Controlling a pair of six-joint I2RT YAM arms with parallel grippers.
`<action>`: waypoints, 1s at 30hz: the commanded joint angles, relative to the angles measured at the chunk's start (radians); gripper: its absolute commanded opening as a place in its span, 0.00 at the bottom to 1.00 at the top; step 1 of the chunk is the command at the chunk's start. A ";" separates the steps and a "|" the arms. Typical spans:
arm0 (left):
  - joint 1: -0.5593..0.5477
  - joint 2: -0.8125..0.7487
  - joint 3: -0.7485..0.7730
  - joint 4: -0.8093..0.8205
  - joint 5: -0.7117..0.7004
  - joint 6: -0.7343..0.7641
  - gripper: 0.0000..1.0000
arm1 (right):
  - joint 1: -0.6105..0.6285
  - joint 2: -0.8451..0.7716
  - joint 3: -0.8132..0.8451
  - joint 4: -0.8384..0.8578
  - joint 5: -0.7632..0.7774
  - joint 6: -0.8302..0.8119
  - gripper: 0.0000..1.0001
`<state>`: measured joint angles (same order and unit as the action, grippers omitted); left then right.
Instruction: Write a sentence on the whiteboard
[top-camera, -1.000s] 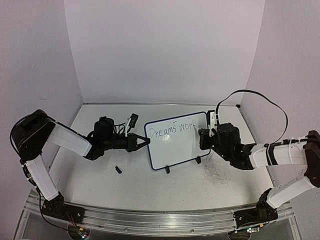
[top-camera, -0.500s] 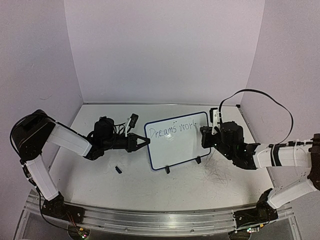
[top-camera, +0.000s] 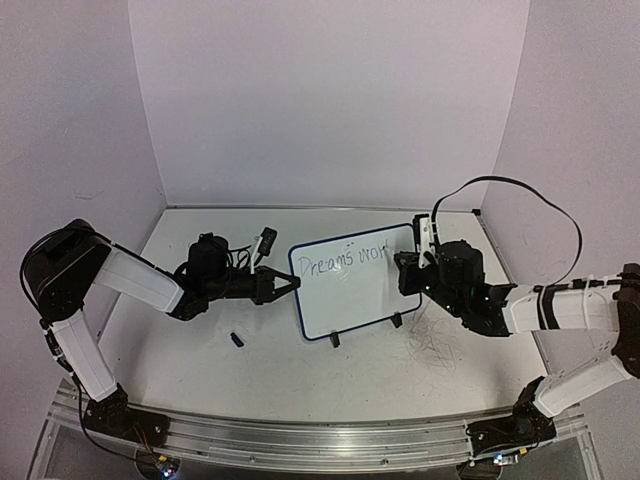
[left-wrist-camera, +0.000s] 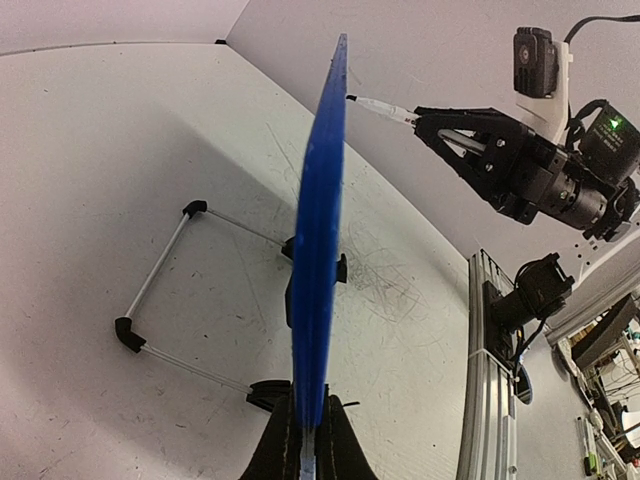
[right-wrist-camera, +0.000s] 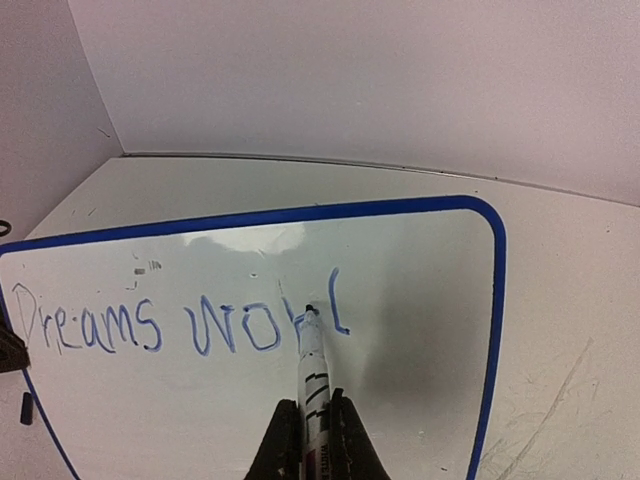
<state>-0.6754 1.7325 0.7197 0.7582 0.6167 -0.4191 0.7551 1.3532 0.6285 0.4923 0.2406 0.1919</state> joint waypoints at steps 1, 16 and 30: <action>-0.013 -0.031 0.014 -0.026 0.005 0.022 0.00 | -0.003 0.019 0.050 0.053 0.001 -0.012 0.00; -0.013 -0.035 0.013 -0.028 0.004 0.022 0.00 | -0.004 0.028 0.036 -0.011 0.125 0.003 0.00; -0.013 -0.030 0.024 -0.031 0.009 0.020 0.00 | -0.039 -0.007 0.038 0.046 0.041 -0.005 0.00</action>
<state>-0.6781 1.7287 0.7197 0.7567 0.6163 -0.4187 0.7344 1.3425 0.6434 0.5069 0.3008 0.1879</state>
